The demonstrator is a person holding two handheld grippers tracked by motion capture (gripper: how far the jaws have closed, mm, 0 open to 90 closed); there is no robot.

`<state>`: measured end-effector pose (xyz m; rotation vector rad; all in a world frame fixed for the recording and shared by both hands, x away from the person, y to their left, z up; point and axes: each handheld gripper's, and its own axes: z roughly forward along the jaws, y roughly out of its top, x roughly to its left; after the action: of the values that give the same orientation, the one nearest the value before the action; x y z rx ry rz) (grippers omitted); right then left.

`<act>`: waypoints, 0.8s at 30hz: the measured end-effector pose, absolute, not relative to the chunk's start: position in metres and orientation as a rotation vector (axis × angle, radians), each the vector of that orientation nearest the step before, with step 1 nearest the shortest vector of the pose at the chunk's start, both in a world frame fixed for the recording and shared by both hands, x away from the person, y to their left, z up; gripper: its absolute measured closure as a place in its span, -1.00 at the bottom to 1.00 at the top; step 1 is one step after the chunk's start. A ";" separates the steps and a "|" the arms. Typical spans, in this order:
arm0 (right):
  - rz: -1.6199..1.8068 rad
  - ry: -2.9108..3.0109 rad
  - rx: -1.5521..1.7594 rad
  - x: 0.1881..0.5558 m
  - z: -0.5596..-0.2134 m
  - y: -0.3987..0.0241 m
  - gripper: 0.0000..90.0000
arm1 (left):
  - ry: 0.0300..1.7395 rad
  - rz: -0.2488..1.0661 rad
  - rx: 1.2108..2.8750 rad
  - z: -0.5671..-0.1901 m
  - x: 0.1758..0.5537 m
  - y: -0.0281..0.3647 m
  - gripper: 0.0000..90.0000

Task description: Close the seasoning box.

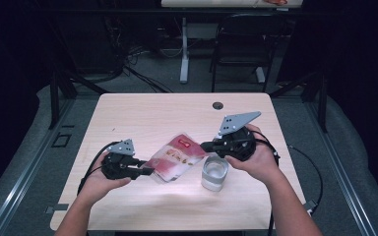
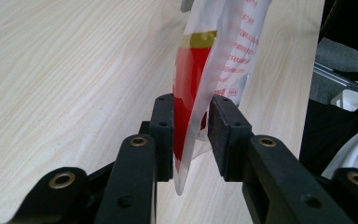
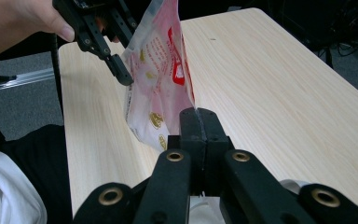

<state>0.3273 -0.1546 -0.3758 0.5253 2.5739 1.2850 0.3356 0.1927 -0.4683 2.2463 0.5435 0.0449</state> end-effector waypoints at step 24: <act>1.195 2.616 0.485 0.328 -0.394 -0.130 1.00 | 0.632 0.002 2.291 -0.509 0.342 0.191 0.50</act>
<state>0.3280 -0.1299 -0.3940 0.4848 2.6164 1.1948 0.3425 0.1912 -0.5086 2.2905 0.6322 0.0017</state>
